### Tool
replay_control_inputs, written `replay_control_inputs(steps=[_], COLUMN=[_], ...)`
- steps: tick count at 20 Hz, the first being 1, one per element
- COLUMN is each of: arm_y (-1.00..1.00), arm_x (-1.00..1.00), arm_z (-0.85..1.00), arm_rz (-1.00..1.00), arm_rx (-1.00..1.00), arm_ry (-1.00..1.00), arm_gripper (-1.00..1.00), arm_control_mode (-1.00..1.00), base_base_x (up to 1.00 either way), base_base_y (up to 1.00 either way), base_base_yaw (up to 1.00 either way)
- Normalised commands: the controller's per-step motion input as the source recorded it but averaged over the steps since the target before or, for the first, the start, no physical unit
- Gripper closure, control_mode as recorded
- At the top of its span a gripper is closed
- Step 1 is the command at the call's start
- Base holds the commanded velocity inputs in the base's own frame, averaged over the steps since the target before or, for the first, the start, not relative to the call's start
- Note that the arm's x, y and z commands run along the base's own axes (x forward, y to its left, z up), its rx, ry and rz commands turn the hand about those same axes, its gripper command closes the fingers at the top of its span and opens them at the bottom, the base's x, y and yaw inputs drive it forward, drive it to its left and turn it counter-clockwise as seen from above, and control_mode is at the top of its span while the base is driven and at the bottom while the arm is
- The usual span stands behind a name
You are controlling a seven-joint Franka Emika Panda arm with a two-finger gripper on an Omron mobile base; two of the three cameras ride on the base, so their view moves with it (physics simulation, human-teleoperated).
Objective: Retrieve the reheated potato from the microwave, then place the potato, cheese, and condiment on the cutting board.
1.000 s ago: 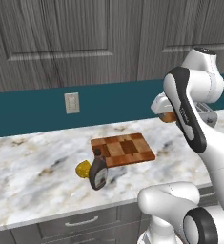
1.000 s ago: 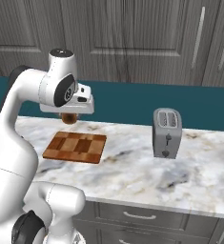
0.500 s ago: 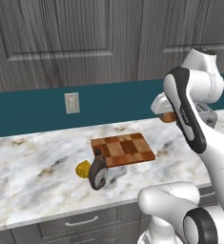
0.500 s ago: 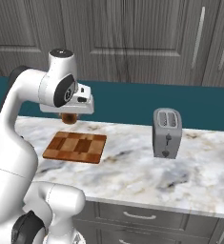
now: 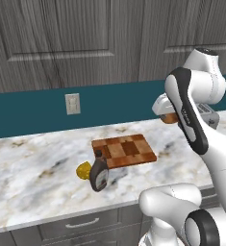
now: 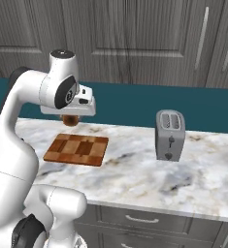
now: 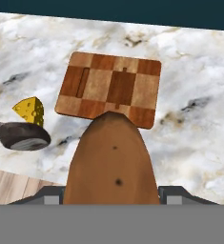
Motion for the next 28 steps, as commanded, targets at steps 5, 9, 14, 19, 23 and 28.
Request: replay_control_inputs(steps=[5, 9, 14, 19, 23, 28], arm_y=[0.00, 0.00, 0.00, -0.03, -0.01, 0.00], arm_x=[0.00, 0.00, 0.00, 0.07, 0.20, 0.18], arm_z=[0.00, 0.00, -0.03, -0.15, -0.24, -0.35], arm_rz=[0.00, 0.00, 0.00, 0.22, 0.26, 0.18], arm_rx=[0.00, 0.00, 0.00, 0.02, 0.12, 0.03], arm_ry=[0.00, 0.00, 0.02, 0.05, 0.01, -0.07], arm_gripper=[1.00, 1.00, 1.00, 1.00, 1.00, 1.00], arm_control_mode=[-1.00, -1.00, -1.00, -1.00, -1.00, -1.00], base_base_x=[0.00, 0.00, 0.00, 0.00, 0.00, 0.00], base_base_y=[0.00, 0.00, 0.00, 0.00, 0.00, 0.00], base_base_yaw=[0.00, 0.00, 0.00, 0.00, 0.00, 0.00])
